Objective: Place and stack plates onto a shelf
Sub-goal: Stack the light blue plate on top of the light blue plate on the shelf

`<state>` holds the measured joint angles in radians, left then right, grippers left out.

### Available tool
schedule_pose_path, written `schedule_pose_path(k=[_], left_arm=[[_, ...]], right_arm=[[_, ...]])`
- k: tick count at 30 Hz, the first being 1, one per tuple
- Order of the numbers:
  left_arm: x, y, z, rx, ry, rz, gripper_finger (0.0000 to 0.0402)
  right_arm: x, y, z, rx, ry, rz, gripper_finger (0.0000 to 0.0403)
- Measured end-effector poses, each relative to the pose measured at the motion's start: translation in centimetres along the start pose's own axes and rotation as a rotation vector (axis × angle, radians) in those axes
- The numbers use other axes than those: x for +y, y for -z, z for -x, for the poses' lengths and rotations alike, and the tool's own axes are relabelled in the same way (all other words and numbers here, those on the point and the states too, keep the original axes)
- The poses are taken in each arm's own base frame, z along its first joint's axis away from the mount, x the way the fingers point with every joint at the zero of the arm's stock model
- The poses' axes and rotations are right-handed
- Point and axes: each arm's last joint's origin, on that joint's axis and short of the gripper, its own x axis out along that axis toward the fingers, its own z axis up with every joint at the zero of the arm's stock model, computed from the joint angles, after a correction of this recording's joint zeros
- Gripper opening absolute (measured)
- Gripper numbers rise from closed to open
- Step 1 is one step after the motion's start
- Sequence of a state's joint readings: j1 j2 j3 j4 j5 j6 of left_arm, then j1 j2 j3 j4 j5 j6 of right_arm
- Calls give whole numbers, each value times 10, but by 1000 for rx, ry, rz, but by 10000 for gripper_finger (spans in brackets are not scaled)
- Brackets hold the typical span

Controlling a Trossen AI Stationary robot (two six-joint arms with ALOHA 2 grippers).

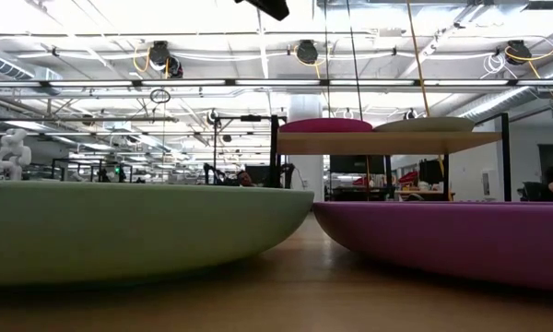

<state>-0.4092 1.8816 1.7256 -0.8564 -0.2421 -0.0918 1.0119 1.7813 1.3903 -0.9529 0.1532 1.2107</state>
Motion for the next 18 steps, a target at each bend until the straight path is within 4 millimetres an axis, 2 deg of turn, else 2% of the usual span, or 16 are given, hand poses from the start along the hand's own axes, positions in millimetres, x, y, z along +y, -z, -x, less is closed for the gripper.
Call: schedule_pose_path(k=[10, 18], left_arm=[[-14, -2, 4, -36, 19, 54, 70], [-31, 0, 9, -49, 17, 44, 70]], right_arm=[[4, 10, -24, 10, 97, 103, 136], [-3, 17, -47, 26, 130, 76, 128]])
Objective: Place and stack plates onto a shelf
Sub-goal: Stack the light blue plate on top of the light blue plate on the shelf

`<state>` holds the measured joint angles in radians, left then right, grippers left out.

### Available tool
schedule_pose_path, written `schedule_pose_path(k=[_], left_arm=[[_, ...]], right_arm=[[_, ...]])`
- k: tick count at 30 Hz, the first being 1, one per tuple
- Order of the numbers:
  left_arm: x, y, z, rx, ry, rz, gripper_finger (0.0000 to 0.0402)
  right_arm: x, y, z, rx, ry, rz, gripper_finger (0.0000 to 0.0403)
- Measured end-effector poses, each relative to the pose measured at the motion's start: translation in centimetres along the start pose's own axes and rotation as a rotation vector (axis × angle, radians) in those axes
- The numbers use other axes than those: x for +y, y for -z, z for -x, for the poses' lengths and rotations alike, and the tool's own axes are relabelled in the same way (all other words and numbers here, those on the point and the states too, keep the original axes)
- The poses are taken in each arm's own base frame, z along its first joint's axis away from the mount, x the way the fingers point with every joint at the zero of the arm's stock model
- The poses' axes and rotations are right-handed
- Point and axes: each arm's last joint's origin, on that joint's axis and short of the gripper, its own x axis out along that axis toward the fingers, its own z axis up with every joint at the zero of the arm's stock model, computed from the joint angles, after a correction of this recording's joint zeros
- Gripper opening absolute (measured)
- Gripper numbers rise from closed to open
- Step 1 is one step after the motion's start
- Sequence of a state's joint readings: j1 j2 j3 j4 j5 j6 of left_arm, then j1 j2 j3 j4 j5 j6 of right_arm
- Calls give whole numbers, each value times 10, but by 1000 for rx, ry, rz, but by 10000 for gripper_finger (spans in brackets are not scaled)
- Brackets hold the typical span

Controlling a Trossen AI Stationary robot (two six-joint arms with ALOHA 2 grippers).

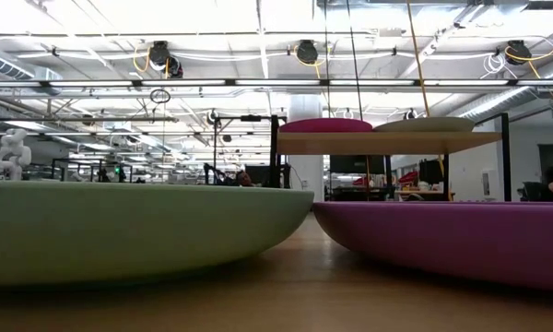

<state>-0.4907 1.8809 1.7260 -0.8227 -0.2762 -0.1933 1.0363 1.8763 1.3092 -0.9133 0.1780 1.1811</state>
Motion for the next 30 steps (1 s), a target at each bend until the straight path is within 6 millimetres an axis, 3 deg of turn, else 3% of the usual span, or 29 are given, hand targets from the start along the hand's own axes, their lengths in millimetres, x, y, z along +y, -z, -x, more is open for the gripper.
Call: schedule_pose_path(k=[6, 15, 30], left_arm=[[-9, 1, 3, -16, -5, -14, 70], [-13, 2, 4, -17, 0, -8, 70], [-13, 2, 4, -17, 0, -13, 70]], right_arm=[[-5, 5, -11, 34, 8, -83, 103], [-11, 8, -8, 65, 41, -100, 10], [-42, 10, 25, 28, 183, -59, 2]])
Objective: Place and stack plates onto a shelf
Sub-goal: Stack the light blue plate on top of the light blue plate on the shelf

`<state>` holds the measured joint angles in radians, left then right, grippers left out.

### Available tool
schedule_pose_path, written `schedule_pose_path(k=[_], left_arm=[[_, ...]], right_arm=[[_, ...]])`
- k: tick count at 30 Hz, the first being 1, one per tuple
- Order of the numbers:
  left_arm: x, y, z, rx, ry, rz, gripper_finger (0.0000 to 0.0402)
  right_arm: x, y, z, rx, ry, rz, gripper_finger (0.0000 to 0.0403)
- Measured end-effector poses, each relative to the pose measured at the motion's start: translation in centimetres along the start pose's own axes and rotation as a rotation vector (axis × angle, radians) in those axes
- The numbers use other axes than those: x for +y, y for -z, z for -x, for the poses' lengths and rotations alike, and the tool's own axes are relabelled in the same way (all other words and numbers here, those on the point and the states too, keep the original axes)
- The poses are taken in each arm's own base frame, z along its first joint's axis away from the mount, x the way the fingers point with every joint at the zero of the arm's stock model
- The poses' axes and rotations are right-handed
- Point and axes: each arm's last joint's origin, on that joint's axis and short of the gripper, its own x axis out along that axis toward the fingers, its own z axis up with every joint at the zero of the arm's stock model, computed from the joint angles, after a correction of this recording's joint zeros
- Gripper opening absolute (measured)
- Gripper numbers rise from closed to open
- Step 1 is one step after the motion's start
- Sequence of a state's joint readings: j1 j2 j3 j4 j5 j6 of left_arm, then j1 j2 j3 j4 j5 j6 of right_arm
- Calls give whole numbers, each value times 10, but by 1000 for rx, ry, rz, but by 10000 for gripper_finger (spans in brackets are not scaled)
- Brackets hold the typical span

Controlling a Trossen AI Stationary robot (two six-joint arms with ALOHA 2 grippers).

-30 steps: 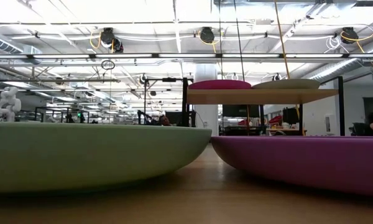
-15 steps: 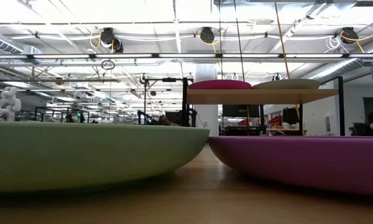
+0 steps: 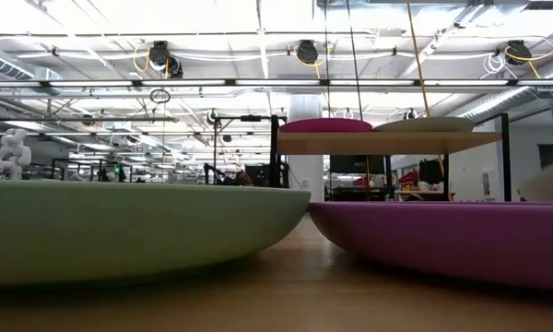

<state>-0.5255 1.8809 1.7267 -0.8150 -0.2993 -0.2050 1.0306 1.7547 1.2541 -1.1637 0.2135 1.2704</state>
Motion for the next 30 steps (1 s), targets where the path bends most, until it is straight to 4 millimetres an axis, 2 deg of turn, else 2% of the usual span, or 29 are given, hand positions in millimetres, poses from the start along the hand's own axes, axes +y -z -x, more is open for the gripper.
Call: schedule_pose_path(k=[4, 10, 13, 21, 30], left_arm=[[0, 4, -4, 15, -4, -4, 70], [-1, 17, -16, 64, -15, -7, 70], [-2, 24, -22, 84, -20, -8, 70], [-4, 32, -36, 39, -11, -36, 70], [1, 31, -41, 11, -16, -73, 70]], right_arm=[[-11, -4, 9, -43, 14, 44, 1], [-24, -13, 21, -163, 43, 225, 1], [-36, -19, 26, -185, 72, 229, 1], [-78, -35, 45, -179, 118, 244, 0], [-141, -56, 63, -169, 136, 235, 0]])
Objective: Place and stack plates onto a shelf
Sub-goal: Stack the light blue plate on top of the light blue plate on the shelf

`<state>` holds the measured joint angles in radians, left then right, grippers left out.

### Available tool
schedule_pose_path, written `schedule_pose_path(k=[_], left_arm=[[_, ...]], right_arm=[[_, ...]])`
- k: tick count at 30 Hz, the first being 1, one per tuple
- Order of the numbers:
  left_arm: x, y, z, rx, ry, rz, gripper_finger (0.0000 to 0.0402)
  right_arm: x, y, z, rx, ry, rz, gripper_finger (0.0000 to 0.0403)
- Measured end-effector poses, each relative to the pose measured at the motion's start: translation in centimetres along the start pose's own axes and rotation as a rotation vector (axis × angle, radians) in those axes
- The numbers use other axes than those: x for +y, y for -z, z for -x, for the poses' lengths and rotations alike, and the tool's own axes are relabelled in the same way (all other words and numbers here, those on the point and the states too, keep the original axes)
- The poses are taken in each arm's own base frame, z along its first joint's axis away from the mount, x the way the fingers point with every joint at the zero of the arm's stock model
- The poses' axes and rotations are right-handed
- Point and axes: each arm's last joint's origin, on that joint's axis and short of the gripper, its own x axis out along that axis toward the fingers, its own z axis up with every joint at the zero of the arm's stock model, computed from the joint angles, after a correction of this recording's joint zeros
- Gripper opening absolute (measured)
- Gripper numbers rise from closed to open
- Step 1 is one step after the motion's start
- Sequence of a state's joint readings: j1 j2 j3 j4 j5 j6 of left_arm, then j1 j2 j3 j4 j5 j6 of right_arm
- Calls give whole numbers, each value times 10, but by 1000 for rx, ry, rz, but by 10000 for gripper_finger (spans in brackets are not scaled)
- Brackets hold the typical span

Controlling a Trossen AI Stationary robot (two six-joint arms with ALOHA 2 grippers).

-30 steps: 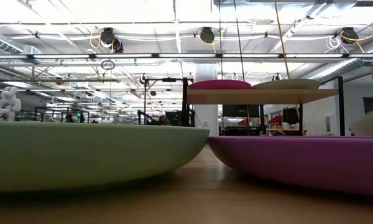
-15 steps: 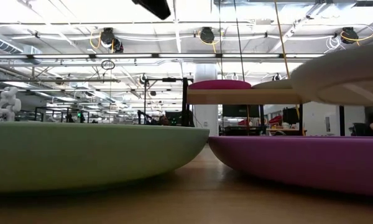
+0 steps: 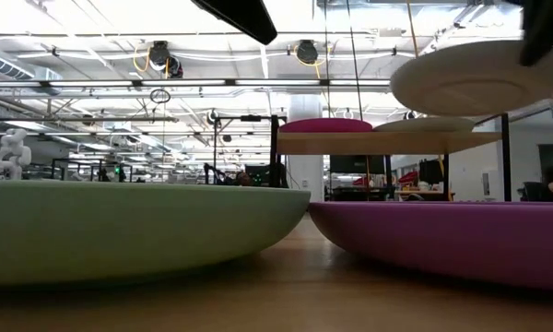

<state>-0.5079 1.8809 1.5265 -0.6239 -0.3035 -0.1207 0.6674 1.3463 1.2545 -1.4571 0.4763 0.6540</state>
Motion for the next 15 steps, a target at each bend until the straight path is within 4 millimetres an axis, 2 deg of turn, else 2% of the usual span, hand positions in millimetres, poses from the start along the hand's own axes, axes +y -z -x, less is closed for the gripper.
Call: schedule_pose_path(k=[7, 15], left_arm=[[9, -1, -3, 5, -13, -3, 70], [20, -2, -6, 10, -29, -12, 70]], right_arm=[[-49, -5, -4, 3, 0, -15, 0], [-89, -11, -17, 33, 27, 49, 1]])
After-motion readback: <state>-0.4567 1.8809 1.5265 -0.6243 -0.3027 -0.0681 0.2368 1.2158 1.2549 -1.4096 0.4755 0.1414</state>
